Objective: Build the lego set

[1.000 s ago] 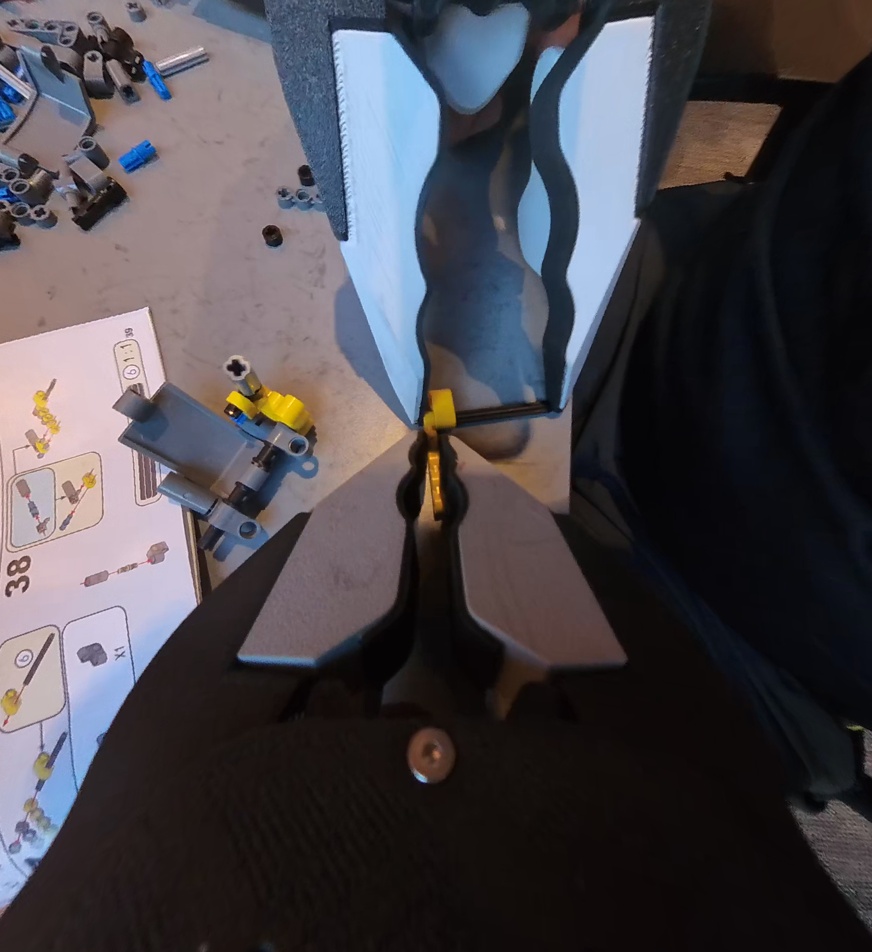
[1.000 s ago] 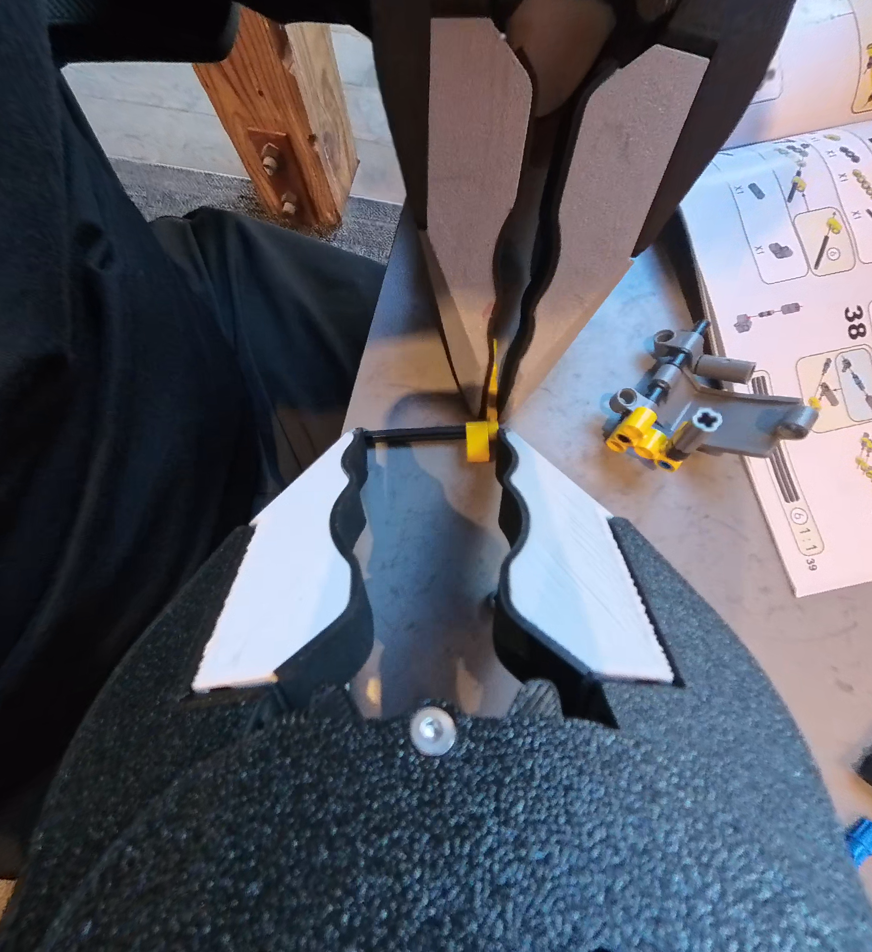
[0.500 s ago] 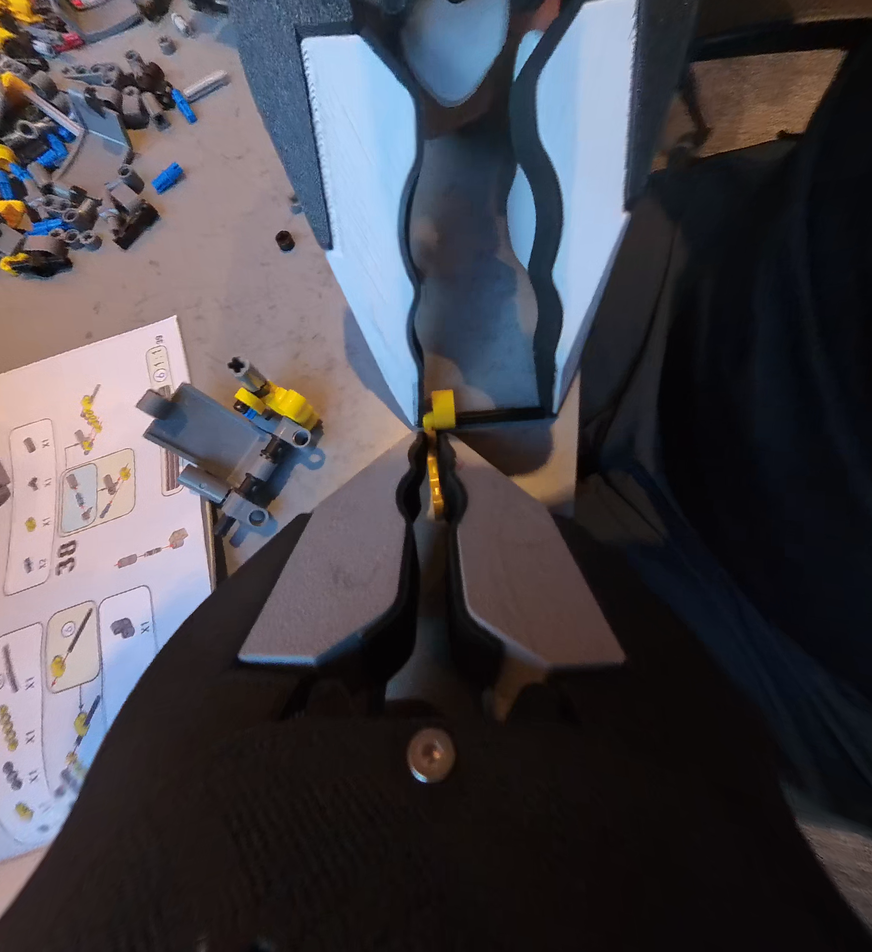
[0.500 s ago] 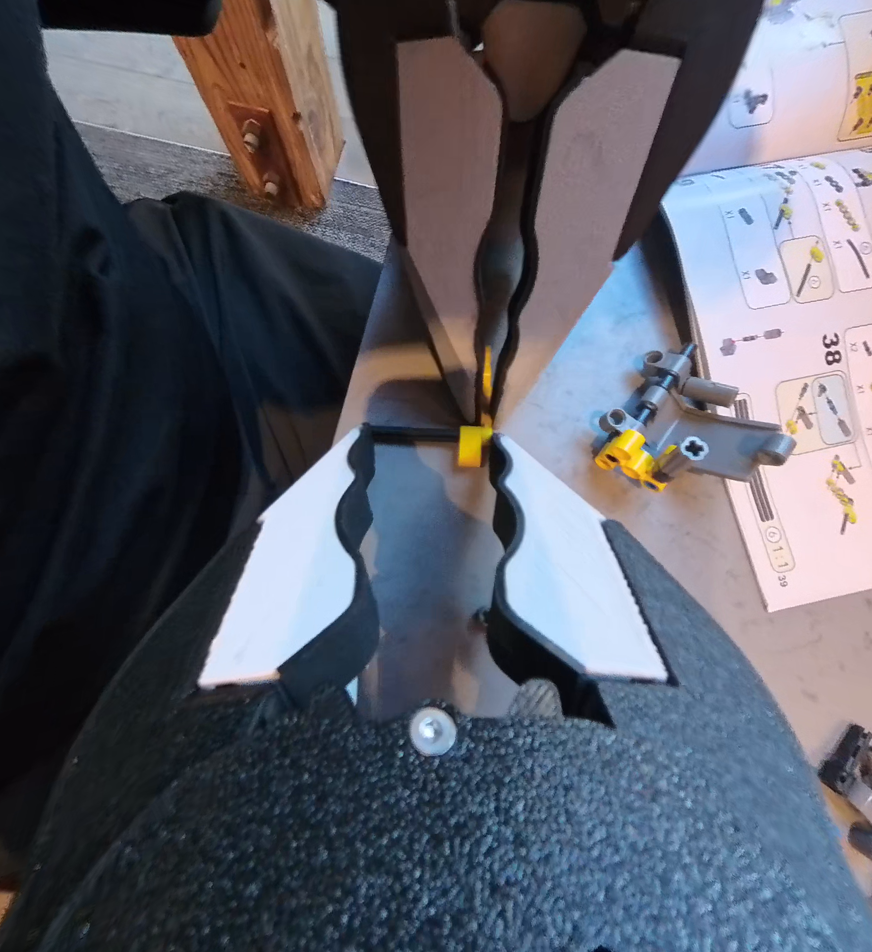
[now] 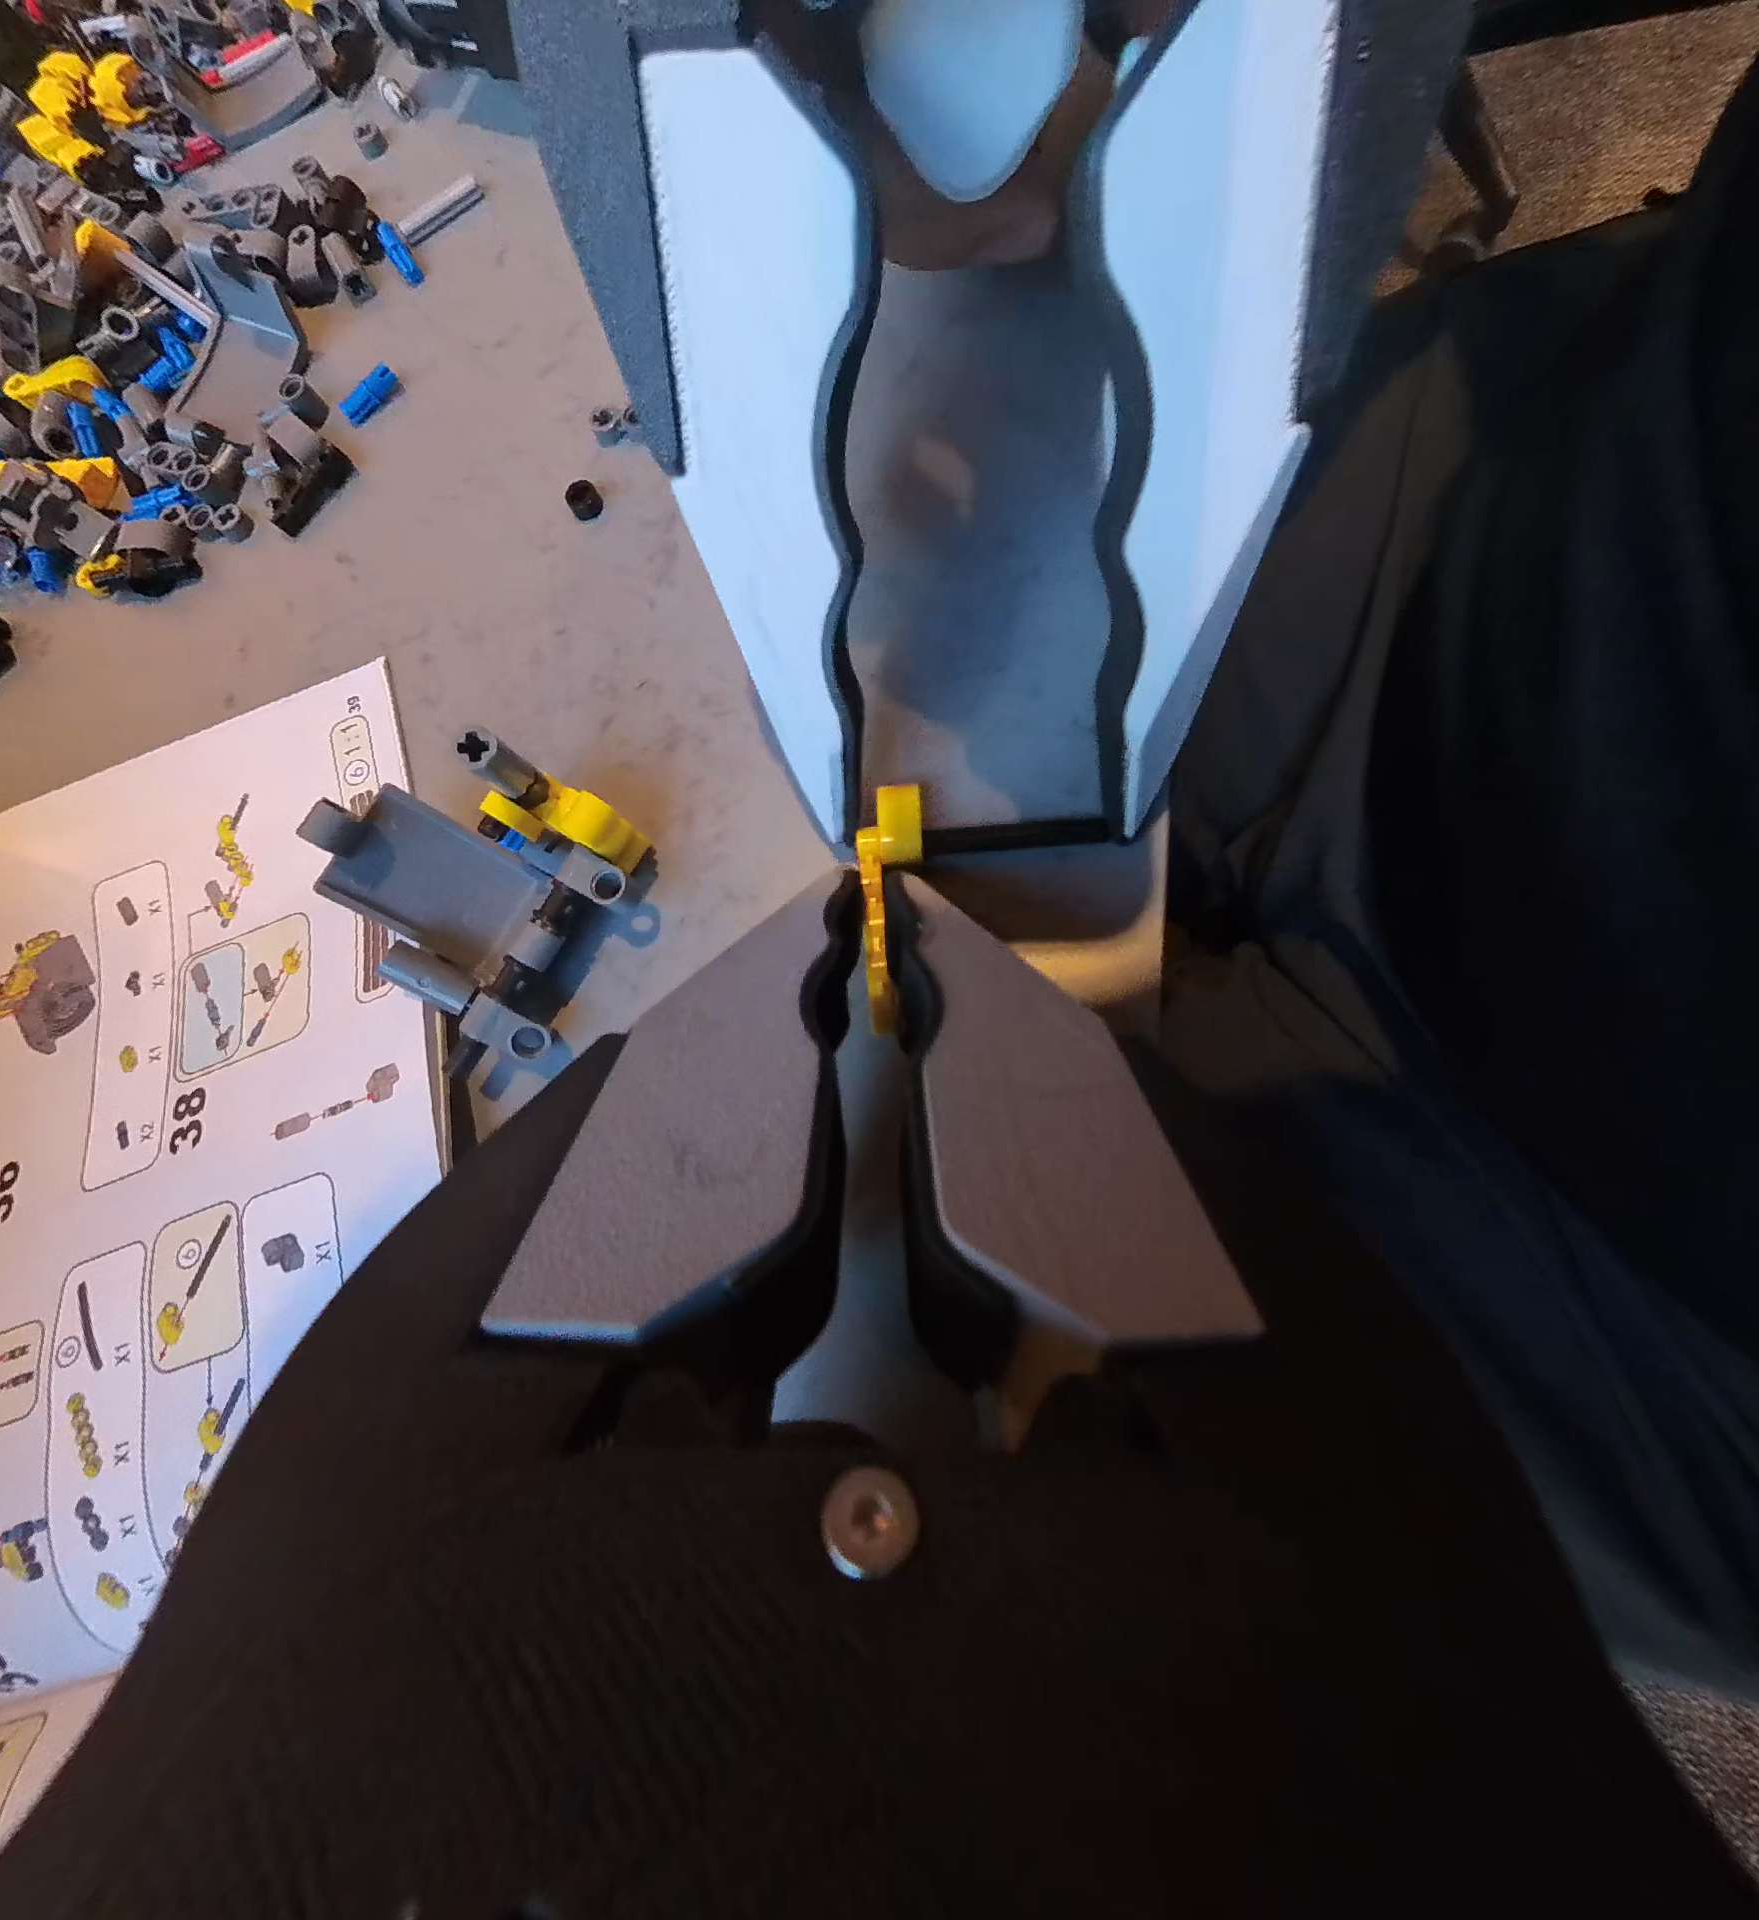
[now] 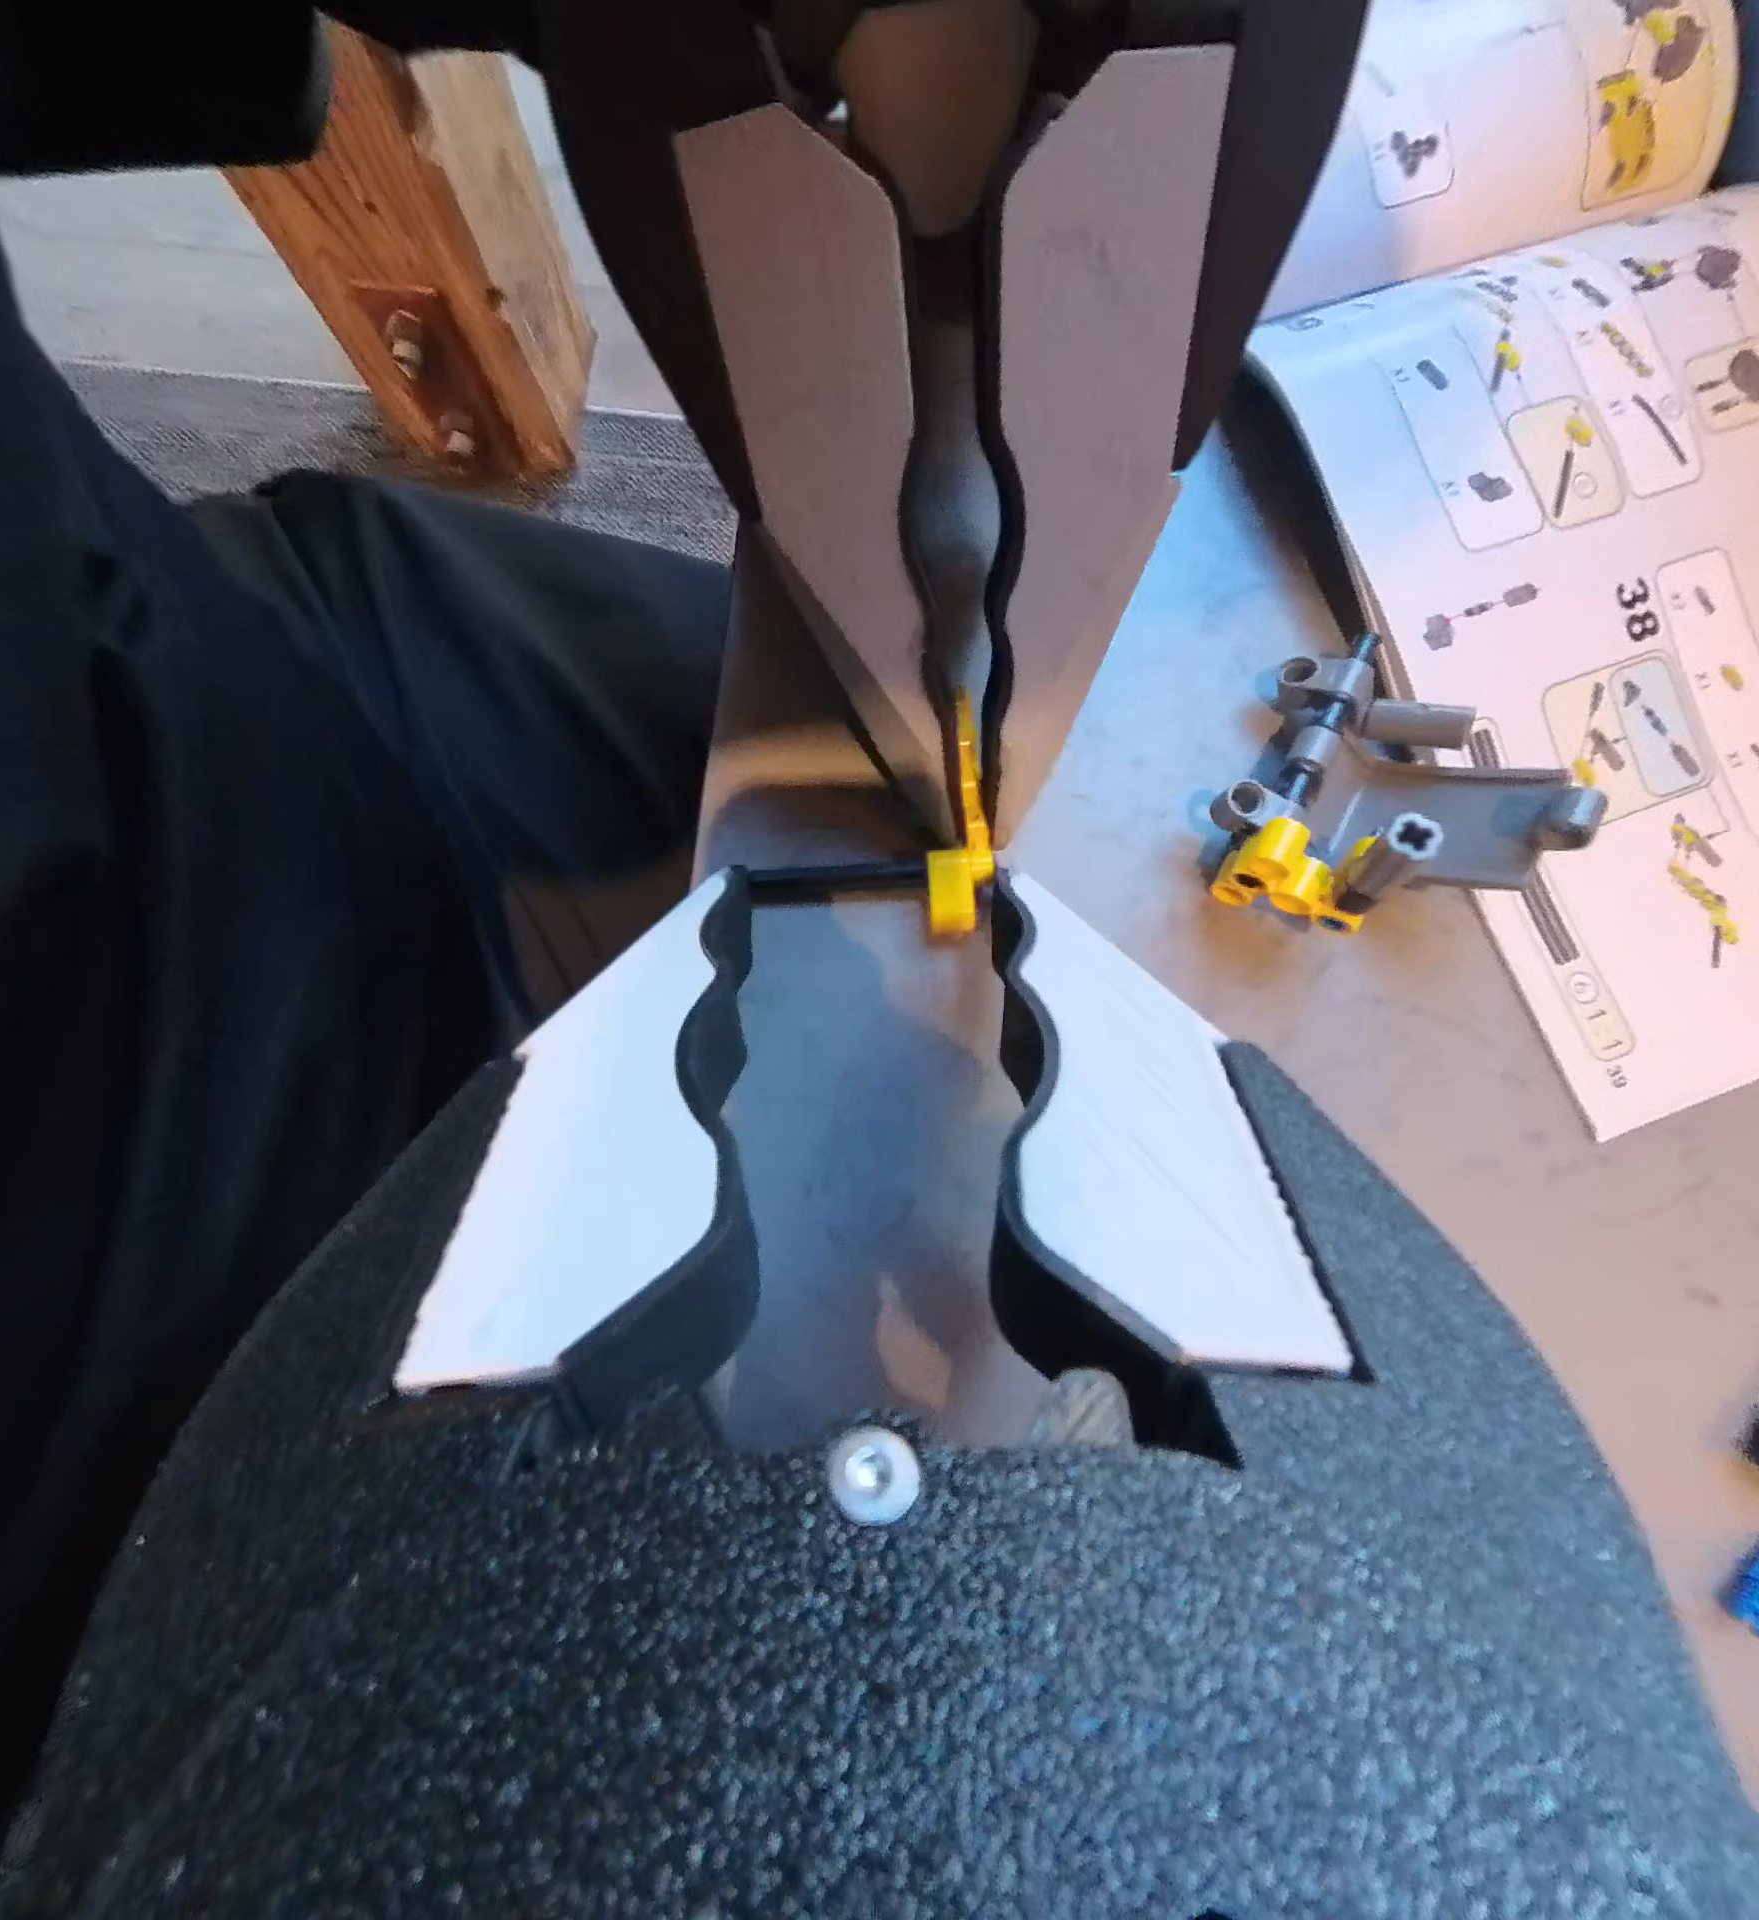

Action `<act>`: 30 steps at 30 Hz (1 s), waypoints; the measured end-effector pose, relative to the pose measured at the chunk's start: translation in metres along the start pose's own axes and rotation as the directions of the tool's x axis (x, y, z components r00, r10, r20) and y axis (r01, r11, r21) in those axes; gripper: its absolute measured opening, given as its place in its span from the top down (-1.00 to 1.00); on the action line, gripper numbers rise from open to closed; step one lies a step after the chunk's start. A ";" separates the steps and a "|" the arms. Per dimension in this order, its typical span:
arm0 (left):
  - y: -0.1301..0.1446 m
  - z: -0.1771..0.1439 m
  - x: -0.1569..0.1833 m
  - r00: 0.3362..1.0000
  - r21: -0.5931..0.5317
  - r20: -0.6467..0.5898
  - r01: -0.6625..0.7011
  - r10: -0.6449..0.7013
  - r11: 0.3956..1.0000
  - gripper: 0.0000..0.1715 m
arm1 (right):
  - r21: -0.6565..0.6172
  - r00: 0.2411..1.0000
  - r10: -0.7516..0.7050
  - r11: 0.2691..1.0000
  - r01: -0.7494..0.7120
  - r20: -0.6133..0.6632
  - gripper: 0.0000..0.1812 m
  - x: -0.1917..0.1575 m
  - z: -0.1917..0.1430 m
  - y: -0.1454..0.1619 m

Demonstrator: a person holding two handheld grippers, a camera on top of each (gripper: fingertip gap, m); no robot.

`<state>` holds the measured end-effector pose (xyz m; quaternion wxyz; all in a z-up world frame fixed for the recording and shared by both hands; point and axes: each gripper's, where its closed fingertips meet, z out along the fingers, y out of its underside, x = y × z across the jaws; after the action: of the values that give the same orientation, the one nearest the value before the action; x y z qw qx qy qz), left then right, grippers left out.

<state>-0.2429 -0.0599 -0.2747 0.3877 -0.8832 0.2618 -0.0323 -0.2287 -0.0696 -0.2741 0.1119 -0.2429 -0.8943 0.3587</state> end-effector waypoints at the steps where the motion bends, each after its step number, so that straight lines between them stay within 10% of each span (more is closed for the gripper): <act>1: 0.000 0.000 0.000 1.000 -0.005 0.003 -0.005 0.005 1.000 0.96 | 0.009 1.000 0.021 1.000 -0.021 0.015 0.49 0.000 0.000 0.001; 9: 0.002 -0.002 0.000 0.999 -0.023 0.006 -0.039 0.039 0.999 0.96 | -0.012 1.000 -0.004 1.000 0.004 0.008 0.53 -0.001 0.001 0.000; 12: -0.002 -0.001 0.015 0.996 -0.005 -0.052 -0.074 0.074 0.997 0.96 | -0.041 0.994 -0.106 0.994 0.105 -0.011 0.91 0.001 -0.001 0.001; 30: -0.001 0.000 -0.002 1.000 0.009 0.018 0.025 -0.025 1.000 0.97 | 0.029 1.000 0.025 0.999 -0.025 -0.002 0.73 0.014 -0.005 0.003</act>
<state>-0.2438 -0.0586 -0.2739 0.3936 -0.8849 0.2471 -0.0303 -0.2377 -0.0576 -0.2716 0.1118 -0.2527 -0.8859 0.3726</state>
